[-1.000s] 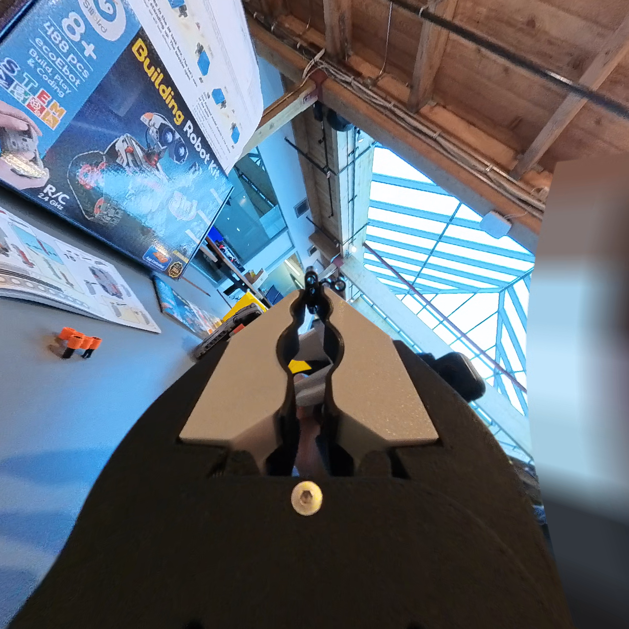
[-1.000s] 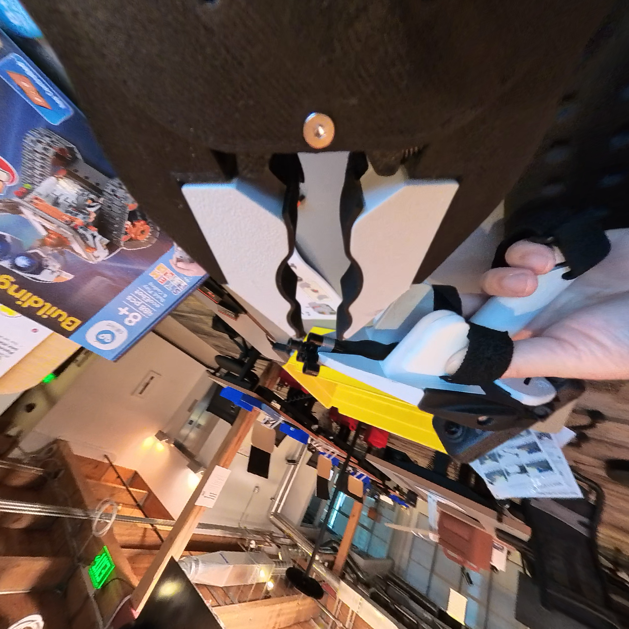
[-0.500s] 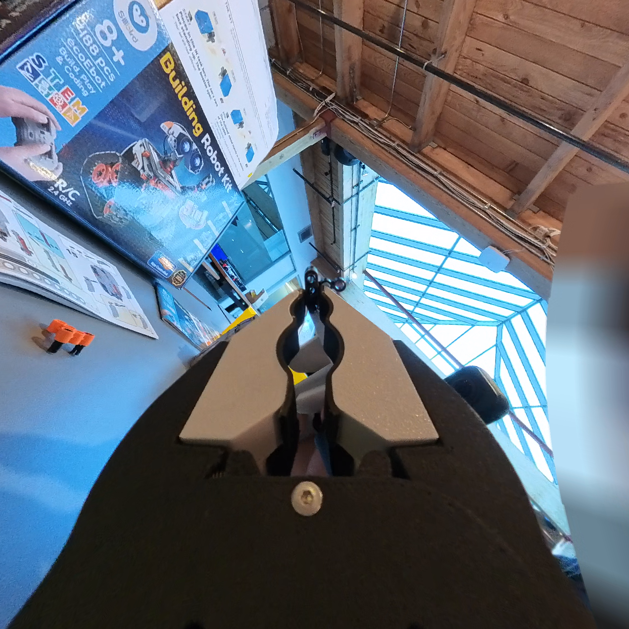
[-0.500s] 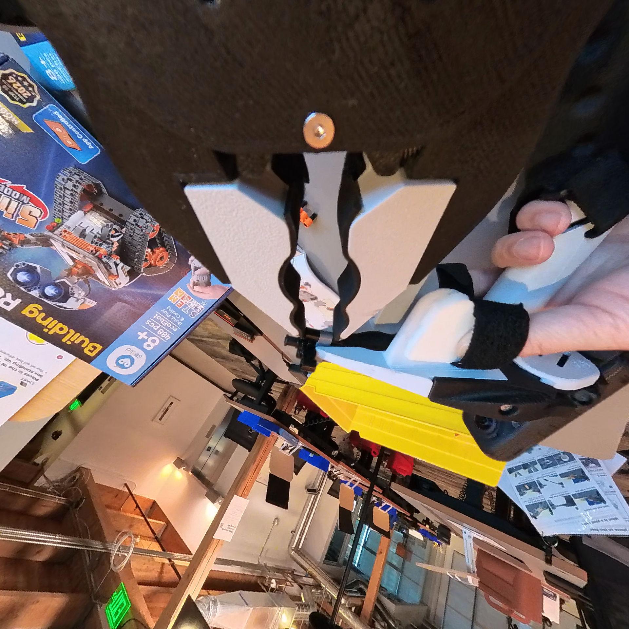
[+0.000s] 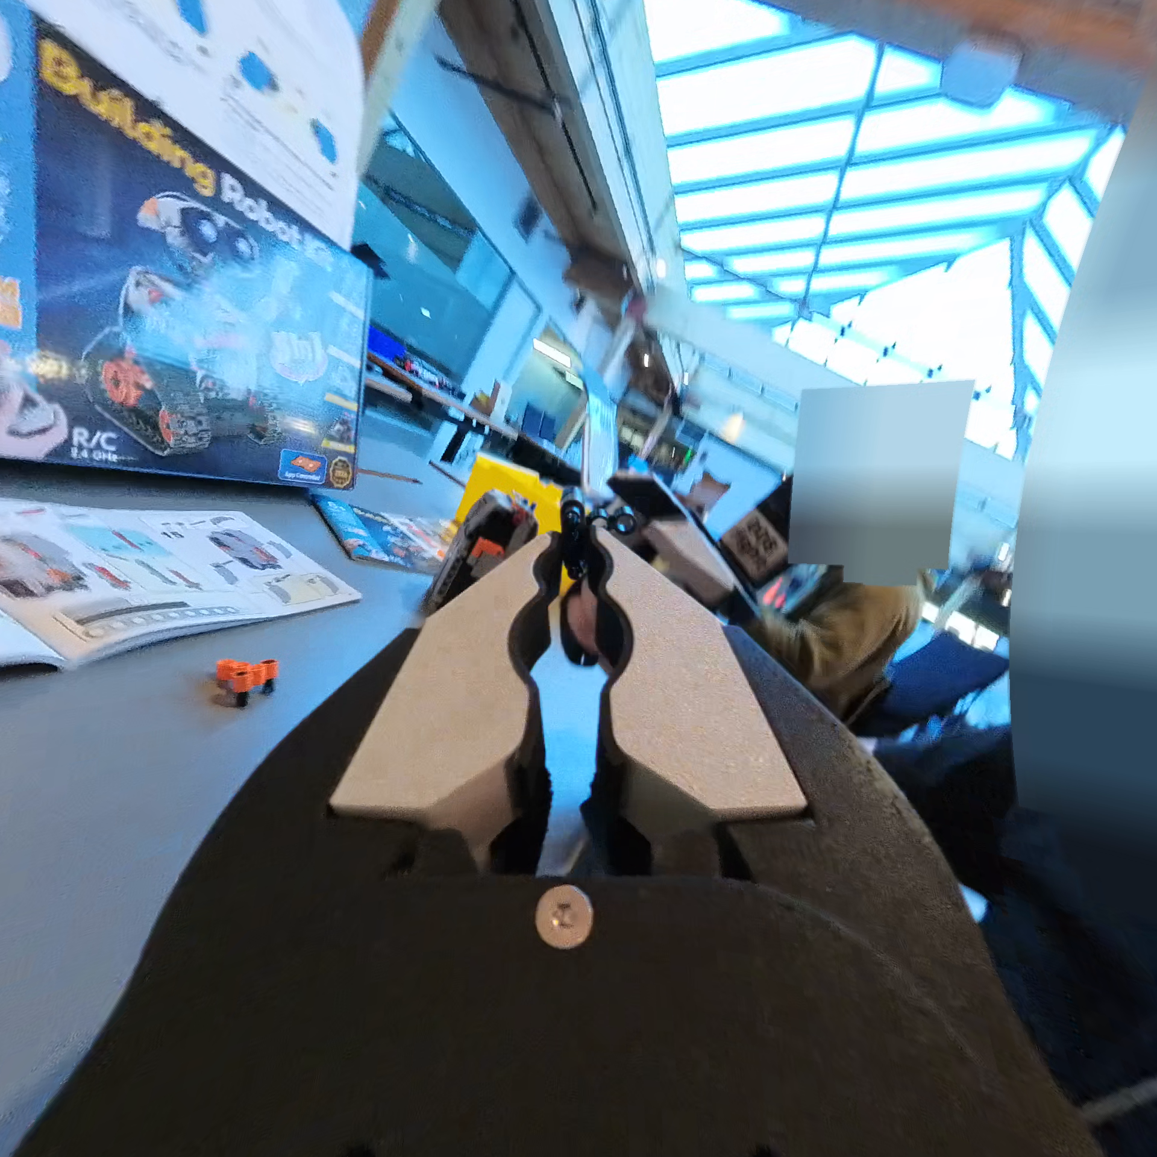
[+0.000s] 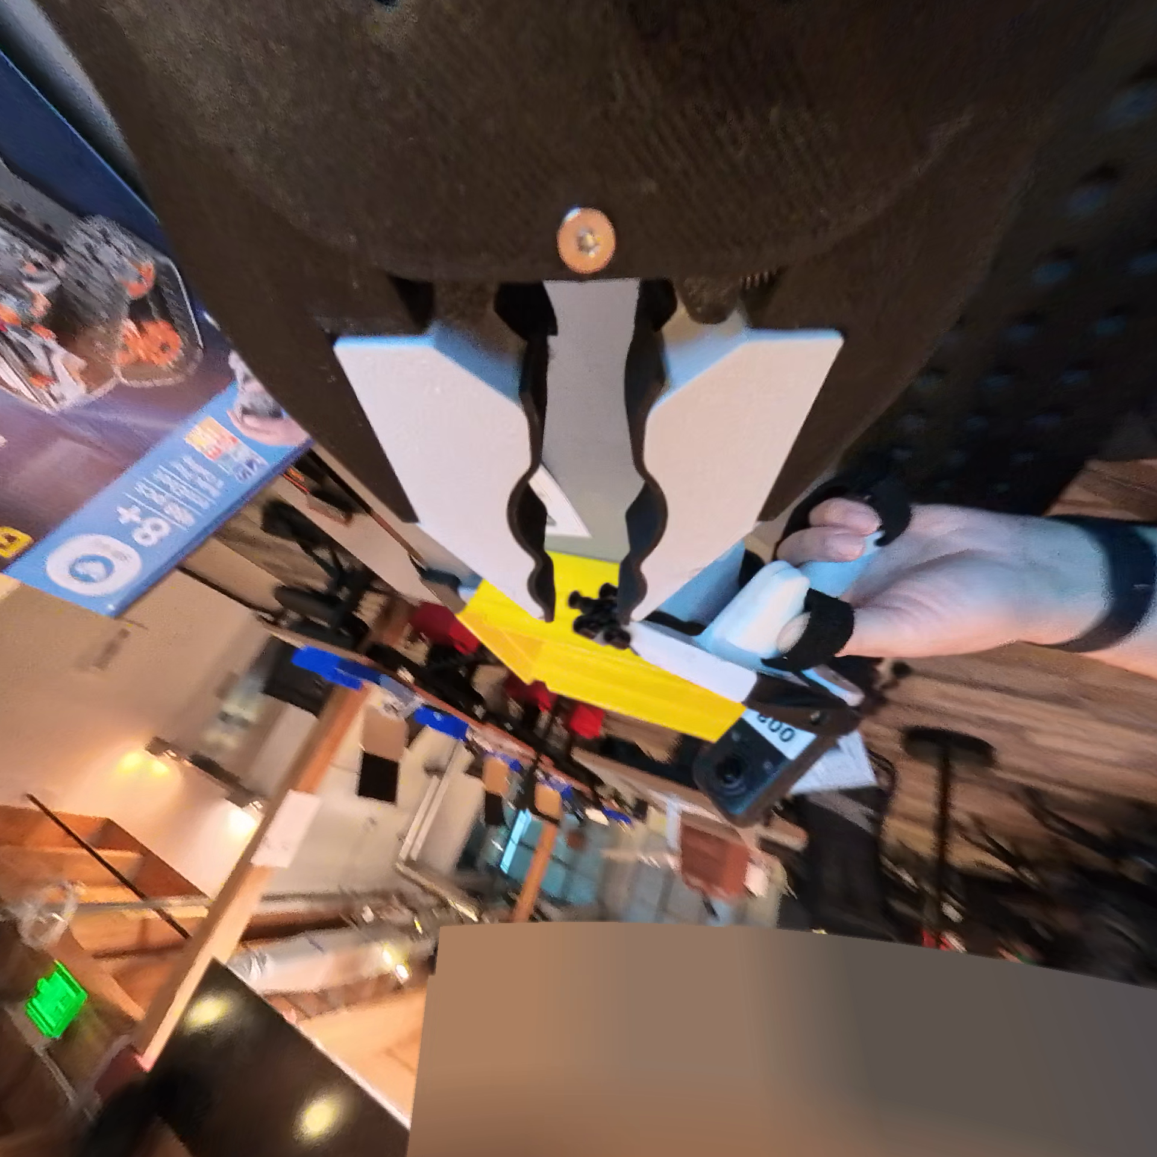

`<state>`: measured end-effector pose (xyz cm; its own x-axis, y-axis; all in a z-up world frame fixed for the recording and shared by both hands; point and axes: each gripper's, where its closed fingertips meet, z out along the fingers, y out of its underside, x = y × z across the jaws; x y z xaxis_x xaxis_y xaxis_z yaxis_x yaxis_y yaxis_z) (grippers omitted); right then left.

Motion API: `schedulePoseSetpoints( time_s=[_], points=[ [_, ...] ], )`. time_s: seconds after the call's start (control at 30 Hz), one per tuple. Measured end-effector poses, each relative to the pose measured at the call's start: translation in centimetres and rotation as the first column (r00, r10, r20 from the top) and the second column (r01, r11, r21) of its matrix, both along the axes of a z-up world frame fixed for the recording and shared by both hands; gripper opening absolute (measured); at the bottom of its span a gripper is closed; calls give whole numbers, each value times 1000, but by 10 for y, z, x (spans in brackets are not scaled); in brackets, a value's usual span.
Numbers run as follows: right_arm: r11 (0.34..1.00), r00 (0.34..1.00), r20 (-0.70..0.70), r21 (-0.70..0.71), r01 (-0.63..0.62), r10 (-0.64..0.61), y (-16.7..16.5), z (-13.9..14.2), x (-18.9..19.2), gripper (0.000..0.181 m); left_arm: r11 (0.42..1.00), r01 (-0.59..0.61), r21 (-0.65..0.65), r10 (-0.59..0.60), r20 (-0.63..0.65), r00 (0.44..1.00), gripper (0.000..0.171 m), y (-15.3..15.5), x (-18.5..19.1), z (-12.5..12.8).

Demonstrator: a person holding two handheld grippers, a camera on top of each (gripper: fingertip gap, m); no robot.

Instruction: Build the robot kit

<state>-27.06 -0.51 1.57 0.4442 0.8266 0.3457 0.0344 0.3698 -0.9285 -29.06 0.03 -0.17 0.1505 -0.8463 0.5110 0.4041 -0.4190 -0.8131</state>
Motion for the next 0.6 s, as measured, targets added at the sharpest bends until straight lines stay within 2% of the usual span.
schedulePoseSetpoints(
  time_s=[0.07, 0.13, 0.2, 0.23, 0.3, 0.37, 0.43, 0.6],
  points=[
    [995, 995, -44, -35, -91, 90, -4, 6, 5, 11, 997, 34, 73, -25, -129, 991, 3, -10, -2, -2],
    [956, 966, -94, -153, -252, 239, -14, 3, -1, 10, 993, 79, 91, -57, -217, 975, 3, -19, -2, -4],
    [918, 936, -81, -183, -351, 341, -27, -4, -10, 25, 988, 137, 71, -116, -242, 963, 3, -28, -2, -3],
    [928, 940, -7, -159, -338, 341, -30, -12, -14, 29, 986, 157, 45, -142, -241, 960, 4, -31, -2, -2],
    [970, 961, 133, -11, -244, 244, -29, -23, -17, 28, 978, 205, -42, -209, -221, 953, 4, -34, -4, -3],
    [977, 970, 183, 111, -182, 160, -31, -23, -21, 24, 958, 251, -142, -276, -195, 941, 4, -37, -3, -8],
    [975, 968, 189, 113, -189, 165, -36, -24, -26, 23, 935, 285, -211, -324, -181, 928, 3, -39, -2, -14],
    [977, 962, 225, 110, -182, 154, -35, -31, -28, 27, 920, 305, -245, -350, -163, 922, 3, -43, -4, -19]
  ],
)
